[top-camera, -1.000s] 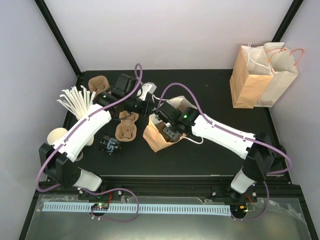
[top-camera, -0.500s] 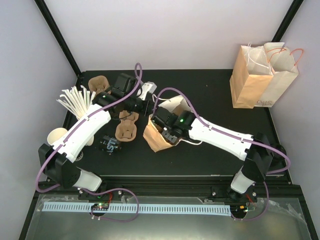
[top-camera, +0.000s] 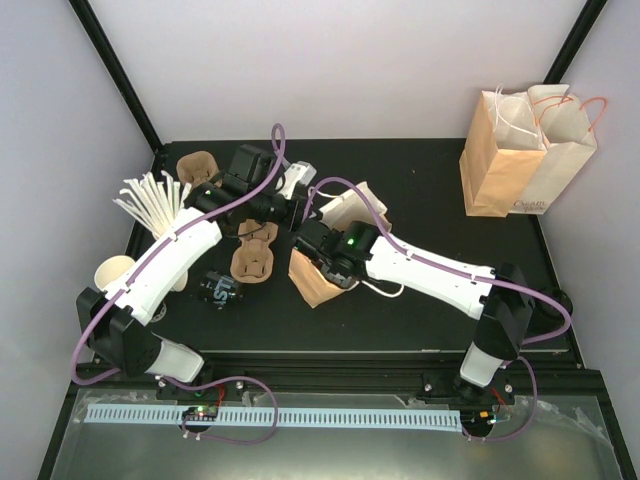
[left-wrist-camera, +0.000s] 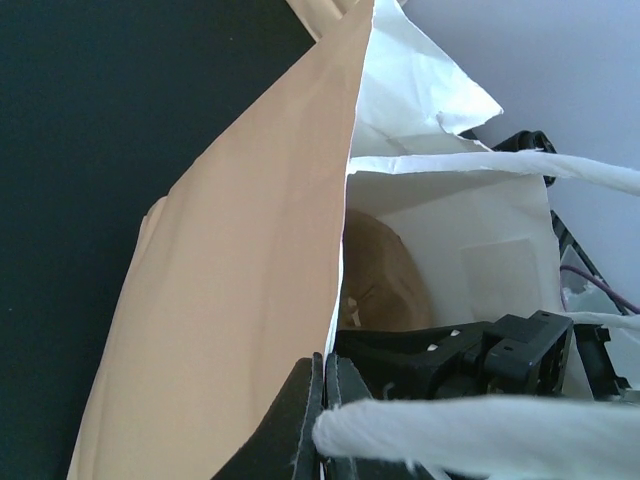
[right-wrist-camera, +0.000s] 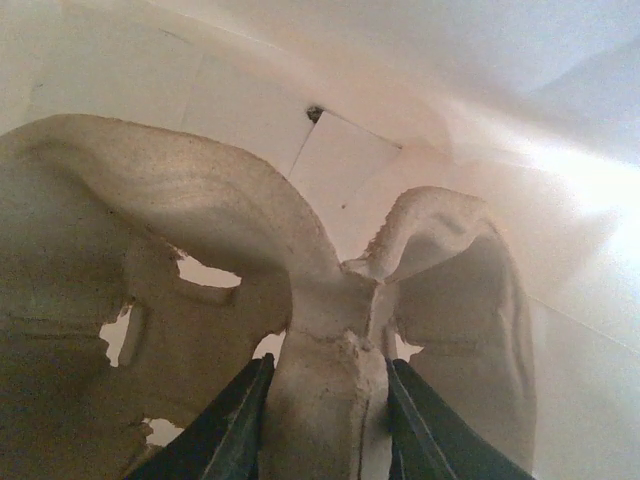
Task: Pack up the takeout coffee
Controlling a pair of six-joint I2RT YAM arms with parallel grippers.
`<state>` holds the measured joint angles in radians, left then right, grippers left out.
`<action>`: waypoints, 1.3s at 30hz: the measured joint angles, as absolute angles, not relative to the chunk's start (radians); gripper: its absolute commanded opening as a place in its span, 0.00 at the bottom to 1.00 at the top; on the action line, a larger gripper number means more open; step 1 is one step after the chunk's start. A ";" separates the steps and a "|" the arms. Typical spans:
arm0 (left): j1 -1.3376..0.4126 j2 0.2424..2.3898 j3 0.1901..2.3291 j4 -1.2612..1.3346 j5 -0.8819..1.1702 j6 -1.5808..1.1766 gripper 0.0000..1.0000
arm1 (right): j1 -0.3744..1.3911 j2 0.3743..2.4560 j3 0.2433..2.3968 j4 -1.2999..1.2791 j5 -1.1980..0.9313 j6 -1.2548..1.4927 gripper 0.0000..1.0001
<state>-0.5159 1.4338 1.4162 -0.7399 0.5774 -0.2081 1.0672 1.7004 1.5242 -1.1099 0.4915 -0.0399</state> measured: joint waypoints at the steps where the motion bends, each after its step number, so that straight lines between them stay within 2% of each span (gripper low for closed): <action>1: -0.516 1.434 1.416 -0.740 0.579 -0.208 0.03 | 1.069 1.700 1.526 -1.117 0.497 -0.042 0.31; 11: -0.517 1.434 1.416 -0.741 0.584 -0.205 0.03 | 1.074 1.714 1.544 -1.145 0.509 -0.051 0.34; 16: -0.522 1.427 1.409 -0.730 0.567 -0.199 0.03 | 1.032 1.711 1.509 -1.108 0.417 -0.034 0.34; 29: -0.579 1.350 1.352 -0.705 0.485 -0.175 0.03 | 0.934 1.657 1.321 -0.901 0.177 0.108 0.33; 39: -0.613 1.328 1.352 -0.711 0.348 -0.180 0.02 | 0.929 1.658 1.241 -0.758 0.150 0.167 0.31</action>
<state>-0.6128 1.3285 1.3518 -0.7113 0.3485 -0.1799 0.9287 1.6577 1.2411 -0.7578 0.1505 0.1665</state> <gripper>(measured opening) 0.029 0.314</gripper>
